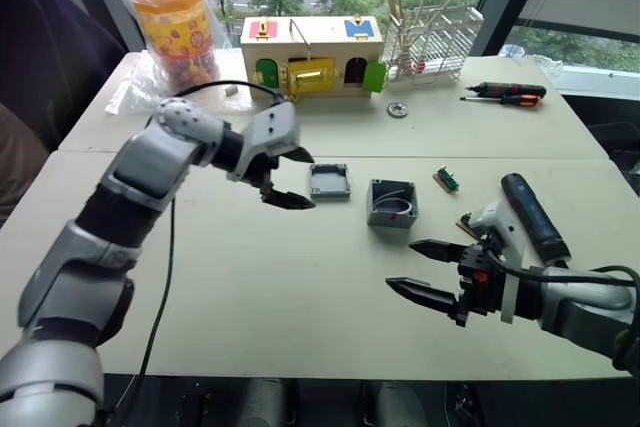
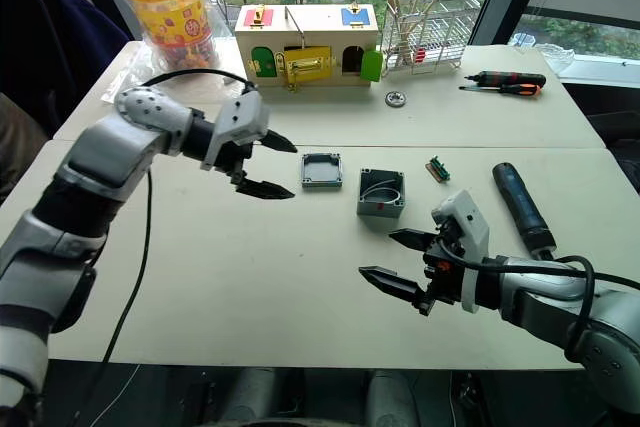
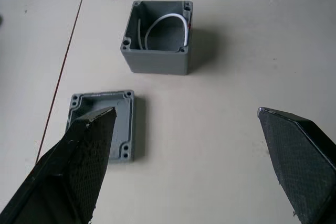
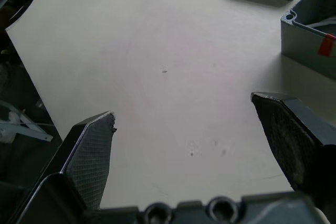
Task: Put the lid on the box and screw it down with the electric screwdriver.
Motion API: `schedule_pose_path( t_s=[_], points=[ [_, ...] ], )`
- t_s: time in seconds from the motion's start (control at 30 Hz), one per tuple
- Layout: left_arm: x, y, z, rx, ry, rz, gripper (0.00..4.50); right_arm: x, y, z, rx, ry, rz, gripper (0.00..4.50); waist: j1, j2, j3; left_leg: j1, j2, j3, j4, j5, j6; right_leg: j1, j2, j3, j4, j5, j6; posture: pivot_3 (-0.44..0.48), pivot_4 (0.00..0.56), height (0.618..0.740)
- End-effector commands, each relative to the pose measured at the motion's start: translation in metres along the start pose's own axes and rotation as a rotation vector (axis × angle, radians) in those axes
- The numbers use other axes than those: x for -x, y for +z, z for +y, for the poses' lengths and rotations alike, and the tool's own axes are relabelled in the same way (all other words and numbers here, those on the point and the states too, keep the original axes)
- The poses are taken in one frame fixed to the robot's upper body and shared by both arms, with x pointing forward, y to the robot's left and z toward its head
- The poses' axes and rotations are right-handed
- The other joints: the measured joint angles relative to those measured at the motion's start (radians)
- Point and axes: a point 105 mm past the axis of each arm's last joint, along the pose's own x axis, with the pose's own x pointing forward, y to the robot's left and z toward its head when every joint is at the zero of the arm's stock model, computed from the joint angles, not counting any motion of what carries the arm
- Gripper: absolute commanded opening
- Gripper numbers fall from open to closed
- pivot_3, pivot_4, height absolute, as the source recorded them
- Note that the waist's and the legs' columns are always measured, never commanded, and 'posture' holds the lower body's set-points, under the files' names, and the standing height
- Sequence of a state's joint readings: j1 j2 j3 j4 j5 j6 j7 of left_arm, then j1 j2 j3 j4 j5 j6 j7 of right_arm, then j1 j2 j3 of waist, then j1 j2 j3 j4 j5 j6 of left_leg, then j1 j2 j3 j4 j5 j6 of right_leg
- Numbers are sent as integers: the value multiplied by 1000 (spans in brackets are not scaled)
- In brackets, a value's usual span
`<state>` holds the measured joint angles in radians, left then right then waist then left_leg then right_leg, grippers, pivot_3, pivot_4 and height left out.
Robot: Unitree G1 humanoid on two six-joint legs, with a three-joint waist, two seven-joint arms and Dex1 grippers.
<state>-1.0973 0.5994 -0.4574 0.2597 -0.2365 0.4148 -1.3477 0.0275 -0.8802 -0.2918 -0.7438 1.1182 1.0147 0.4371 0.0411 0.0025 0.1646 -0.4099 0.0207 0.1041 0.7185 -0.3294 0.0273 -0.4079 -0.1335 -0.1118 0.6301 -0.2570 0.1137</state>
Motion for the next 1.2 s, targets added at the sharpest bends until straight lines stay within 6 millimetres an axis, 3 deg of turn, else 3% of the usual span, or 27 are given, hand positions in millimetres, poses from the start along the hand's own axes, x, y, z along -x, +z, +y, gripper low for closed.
schedule_pose_path(
  t_s=[0.03,0.3,0.67,0.8,1.0,1.2],
  points=[
    [-29,10,14,-84,-56,34,4429,6,7,-4,26,-64,-44,4500,0,-1,1,0,0,0,0,0,0,0,0,0,0,0,0,0,150,708],
    [-93,15,10,-149,-190,87,4429,20,7,-15,23,-211,-82,4500,-2,-4,2,-1,2,-1,-1,0,0,-3,0,0,1,0,0,0,150,708],
    [-133,17,7,-163,-200,161,4429,20,13,-14,21,-275,-140,4500,-1,-5,3,-3,5,-2,2,-6,10,-3,-1,0,0,0,0,0,150,708],
    [-140,14,5,-161,-196,177,3207,19,14,-13,14,-294,-159,4500,-2,-5,3,-3,5,-2,2,-6,10,-4,0,0,1,0,0,0,150,708],
    [-144,11,4,-154,-190,183,29,19,13,-13,5,-315,-173,4500,-1,-5,3,-3,5,-2,2,-6,10,-4,-1,0,1,0,0,0,150,708],
    [-139,13,7,-141,-179,160,29,19,11,-15,-3,-313,-172,4500,-2,-5,3,-3,5,-2,2,-6,10,-4,-1,0,1,0,0,0,150,708]
  ],
)
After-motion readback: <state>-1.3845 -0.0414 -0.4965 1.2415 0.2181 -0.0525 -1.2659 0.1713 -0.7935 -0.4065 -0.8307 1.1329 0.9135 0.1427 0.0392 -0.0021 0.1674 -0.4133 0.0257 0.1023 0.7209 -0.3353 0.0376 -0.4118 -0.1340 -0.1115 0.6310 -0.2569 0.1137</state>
